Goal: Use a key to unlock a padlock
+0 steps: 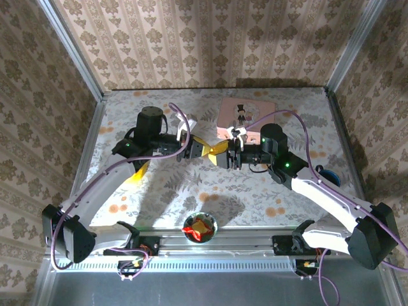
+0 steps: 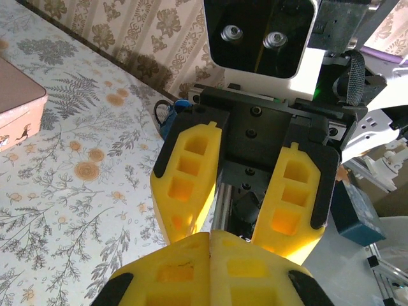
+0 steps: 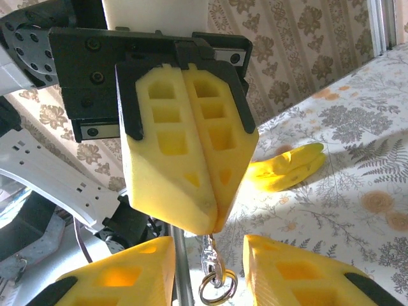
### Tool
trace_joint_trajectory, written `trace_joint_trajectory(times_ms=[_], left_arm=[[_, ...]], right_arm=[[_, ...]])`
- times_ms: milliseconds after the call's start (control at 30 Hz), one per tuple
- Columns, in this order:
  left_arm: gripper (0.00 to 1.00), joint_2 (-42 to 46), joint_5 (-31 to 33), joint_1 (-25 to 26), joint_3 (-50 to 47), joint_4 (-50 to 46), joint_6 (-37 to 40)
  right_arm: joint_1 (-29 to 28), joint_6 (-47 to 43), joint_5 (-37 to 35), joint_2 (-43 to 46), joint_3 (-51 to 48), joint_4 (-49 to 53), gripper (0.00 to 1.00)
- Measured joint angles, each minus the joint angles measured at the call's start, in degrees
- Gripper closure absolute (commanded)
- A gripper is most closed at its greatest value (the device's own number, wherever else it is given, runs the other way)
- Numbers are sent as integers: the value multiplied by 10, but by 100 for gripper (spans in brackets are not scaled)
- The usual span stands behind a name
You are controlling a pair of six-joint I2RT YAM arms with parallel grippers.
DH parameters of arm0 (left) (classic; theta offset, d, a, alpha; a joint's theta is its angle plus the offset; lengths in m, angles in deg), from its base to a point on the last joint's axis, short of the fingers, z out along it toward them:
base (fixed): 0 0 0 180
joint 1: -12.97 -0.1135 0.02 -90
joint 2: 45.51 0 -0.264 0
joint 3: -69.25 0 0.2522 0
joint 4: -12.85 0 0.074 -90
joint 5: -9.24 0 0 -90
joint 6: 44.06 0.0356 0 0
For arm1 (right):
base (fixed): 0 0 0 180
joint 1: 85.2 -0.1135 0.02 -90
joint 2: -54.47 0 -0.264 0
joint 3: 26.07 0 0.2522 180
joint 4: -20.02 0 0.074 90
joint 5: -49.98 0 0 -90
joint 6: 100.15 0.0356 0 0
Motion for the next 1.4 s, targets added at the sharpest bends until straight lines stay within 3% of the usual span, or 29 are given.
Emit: trace_joint_trajectory(times_ms=[100,267,467,500,567,600,633,767,967,1033,1233,1400], left_arm=[[100,1,0,0,0,0,-2],[100,2,-2,-6,0,10,-10],[100,2,-9,-14,-8,37,-38],[90,2,-9,-15,-12,45,-46],[53,2,-7,-19,-19,63,-61],[42,2,0,-23,-20,71,-69],[32,2,10,-31,-21,80,-76],[15,5,63,-48,-22,100,-92],[0,9,206,-38,-23,110,-88],[0,-18,257,-21,-9,104,-79],[0,-191,369,46,71,83,-40],[1,-336,426,72,142,57,-17]], right_arm=[[0,1,7,-4,0,-5,76],[0,2,12,-11,0,-11,97],[1,9,4,-11,0,-16,100],[1,9,0,-11,0,-16,100],[1,9,-7,-11,-1,-13,100],[1,8,-8,-9,-2,-9,100],[2,8,-14,-5,-4,-1,100],[5,9,-66,10,-5,45,100],[19,27,-193,23,-5,145,100],[30,43,-237,23,-5,186,100],[83,93,-319,24,-16,276,100],[126,133,-364,45,-57,319,100]])
